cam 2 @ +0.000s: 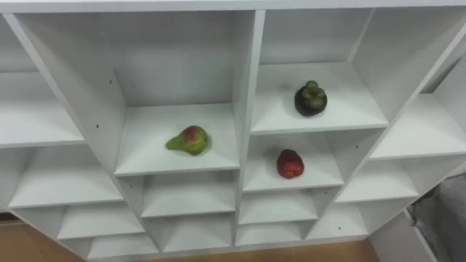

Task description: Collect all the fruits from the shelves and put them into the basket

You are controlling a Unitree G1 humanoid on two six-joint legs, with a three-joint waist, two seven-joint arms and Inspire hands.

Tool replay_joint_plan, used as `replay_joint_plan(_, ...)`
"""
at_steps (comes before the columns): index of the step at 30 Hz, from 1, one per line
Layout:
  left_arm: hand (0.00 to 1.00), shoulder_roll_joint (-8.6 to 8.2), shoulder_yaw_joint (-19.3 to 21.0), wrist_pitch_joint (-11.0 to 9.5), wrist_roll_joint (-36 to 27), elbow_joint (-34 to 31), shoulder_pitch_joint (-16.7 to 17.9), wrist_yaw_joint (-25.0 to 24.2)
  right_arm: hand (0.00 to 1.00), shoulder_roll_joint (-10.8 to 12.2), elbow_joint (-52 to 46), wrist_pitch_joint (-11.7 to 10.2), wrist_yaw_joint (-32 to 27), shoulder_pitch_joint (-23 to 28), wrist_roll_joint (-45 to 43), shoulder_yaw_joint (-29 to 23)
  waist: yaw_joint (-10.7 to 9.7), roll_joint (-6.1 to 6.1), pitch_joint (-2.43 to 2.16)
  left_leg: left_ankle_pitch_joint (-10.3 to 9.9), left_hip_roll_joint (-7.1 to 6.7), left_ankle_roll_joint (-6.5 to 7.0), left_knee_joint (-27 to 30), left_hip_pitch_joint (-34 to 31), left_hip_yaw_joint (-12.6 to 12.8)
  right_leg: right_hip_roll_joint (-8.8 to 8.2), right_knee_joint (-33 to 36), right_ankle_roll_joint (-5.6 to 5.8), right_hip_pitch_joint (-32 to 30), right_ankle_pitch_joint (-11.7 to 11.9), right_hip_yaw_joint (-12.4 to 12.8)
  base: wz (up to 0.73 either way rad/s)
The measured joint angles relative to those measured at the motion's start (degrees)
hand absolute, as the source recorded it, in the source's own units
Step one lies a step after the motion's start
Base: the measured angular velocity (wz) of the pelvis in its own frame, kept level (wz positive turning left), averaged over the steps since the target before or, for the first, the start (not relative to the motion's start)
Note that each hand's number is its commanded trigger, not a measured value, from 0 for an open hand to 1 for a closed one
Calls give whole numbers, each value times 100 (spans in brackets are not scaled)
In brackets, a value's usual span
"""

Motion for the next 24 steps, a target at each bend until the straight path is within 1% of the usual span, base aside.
replay_joint_plan(5,100,1,-13,0,-35,1,1,-22,0,-2,-2,0,0,-1,6,7,3,-9,10,0,1,0,-3,-1,-1,3,-2,1,-6,-1,9,0)
replay_joint_plan(12,100,4,-93,-6,-90,1,0,26,0,-3,-78,-3,-109,2,-74,2,-1,10,11,0,2,0,-4,-24,8,5,6,0,-13,-1,21,0)
replay_joint_plan(19,100,6,-94,-146,-92,1,3,27,0,1,-93,-185,-374,3,-131,1,-2,32,5,0,2,0,6,-73,6,2,9,-1,-41,1,-1,0)
replay_joint_plan(24,100,5,-98,-243,-101,0,2,28,0,28,-95,-261,-534,7,-129,-1,-11,29,5,0,2,0,12,-72,9,1,9,-2,-36,2,-2,0)
